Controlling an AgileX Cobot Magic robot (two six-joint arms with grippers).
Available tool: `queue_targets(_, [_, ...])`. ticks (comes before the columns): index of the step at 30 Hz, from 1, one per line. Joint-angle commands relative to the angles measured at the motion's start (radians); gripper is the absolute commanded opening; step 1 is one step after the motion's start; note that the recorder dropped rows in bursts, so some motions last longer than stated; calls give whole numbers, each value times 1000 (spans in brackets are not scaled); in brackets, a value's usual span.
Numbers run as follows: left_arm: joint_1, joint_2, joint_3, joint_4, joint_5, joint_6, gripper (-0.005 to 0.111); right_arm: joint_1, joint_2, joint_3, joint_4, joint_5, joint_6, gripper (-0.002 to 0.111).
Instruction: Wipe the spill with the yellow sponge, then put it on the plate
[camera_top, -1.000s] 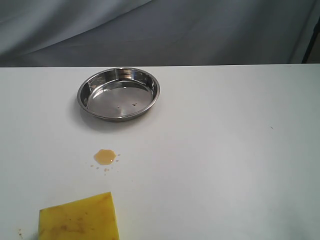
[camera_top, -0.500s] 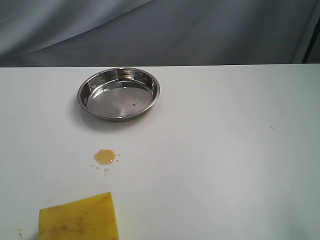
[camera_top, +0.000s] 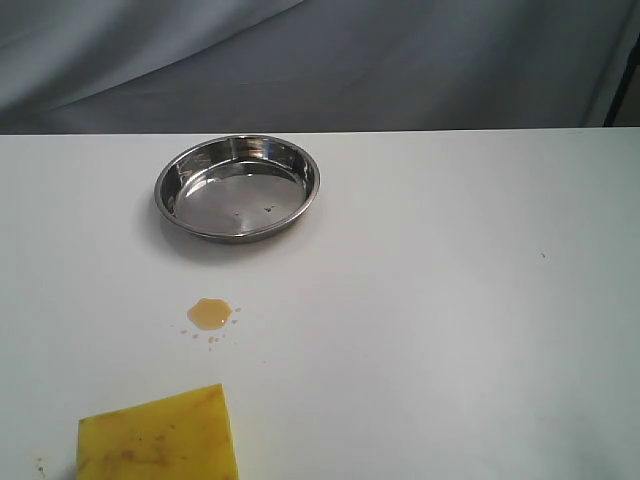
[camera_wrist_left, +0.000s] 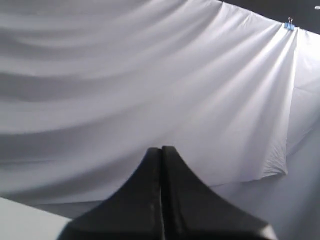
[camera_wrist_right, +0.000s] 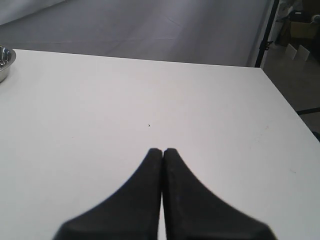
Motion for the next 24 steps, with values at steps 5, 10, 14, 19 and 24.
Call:
queue_targets(5, [-7,43,-84,-20,-37,78,0,1,-5,4,-7,-4,5,0])
queue_targets(10, [-7,158,-199,-20,-23,226,0,1,-5,4,-7,-4,5,0])
queue_targets(14, [-7,277,-269,-20,68,369,0,1,-5,4,-7,-4,5,0])
queue_targets(19, [-7,465,-307,-40,53,384,0,1,-5,4,-7,-4,5,0])
queue_targets(24, [-7,659,-398,-40,181,382,0,1,-5,4,-7,-4,5,0])
